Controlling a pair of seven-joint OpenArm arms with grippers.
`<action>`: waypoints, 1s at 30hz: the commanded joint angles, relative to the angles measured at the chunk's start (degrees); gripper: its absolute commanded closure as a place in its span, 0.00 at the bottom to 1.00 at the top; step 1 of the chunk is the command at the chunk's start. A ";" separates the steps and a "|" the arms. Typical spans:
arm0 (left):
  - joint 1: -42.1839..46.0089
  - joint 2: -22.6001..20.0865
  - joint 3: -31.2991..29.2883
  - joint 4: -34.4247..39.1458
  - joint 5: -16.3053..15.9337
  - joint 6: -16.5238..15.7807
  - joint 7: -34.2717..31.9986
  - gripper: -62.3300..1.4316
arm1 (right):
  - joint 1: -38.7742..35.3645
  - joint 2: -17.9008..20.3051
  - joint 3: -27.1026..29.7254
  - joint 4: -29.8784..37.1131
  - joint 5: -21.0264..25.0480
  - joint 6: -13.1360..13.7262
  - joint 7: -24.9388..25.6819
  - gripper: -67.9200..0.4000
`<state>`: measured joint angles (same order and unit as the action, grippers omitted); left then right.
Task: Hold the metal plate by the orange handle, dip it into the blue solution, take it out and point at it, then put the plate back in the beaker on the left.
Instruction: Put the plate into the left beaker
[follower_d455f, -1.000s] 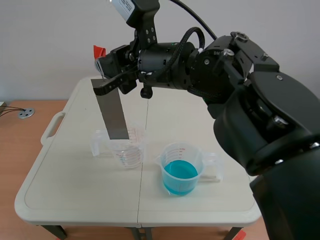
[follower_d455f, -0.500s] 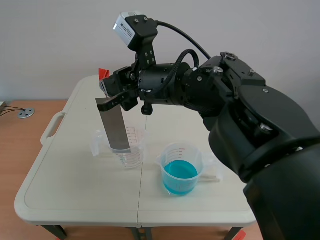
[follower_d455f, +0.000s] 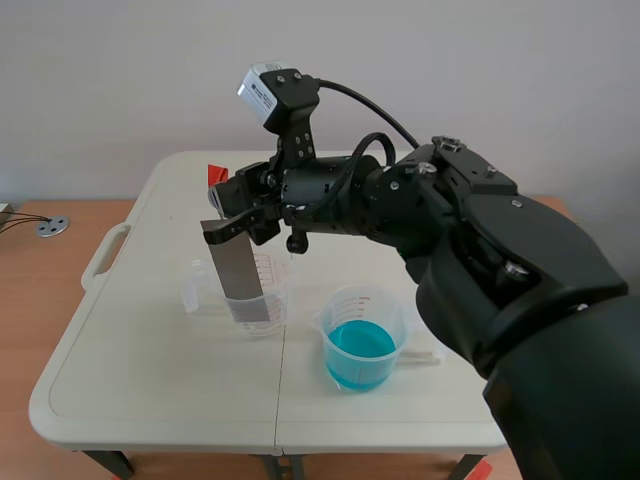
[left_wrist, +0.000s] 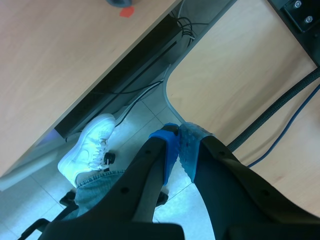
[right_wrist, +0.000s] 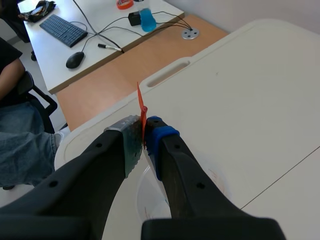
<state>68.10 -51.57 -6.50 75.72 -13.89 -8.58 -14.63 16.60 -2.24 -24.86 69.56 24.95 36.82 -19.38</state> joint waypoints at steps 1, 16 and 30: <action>0.31 0.26 0.15 0.35 0.00 -0.11 -0.37 0.93 | 1.16 -0.48 0.04 0.04 0.79 0.00 1.70 0.97; 0.31 0.26 0.15 0.35 0.00 -0.11 -0.37 0.93 | 1.18 -0.46 0.07 -2.58 -0.61 -0.46 2.64 0.97; 0.31 0.26 0.15 0.35 0.00 -0.11 0.63 0.93 | 1.33 0.17 1.62 -2.56 -4.70 -1.07 2.78 0.78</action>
<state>68.07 -51.57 -6.50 75.72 -13.89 -8.58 -13.78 16.93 -2.22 -24.01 66.70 19.70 35.77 -17.41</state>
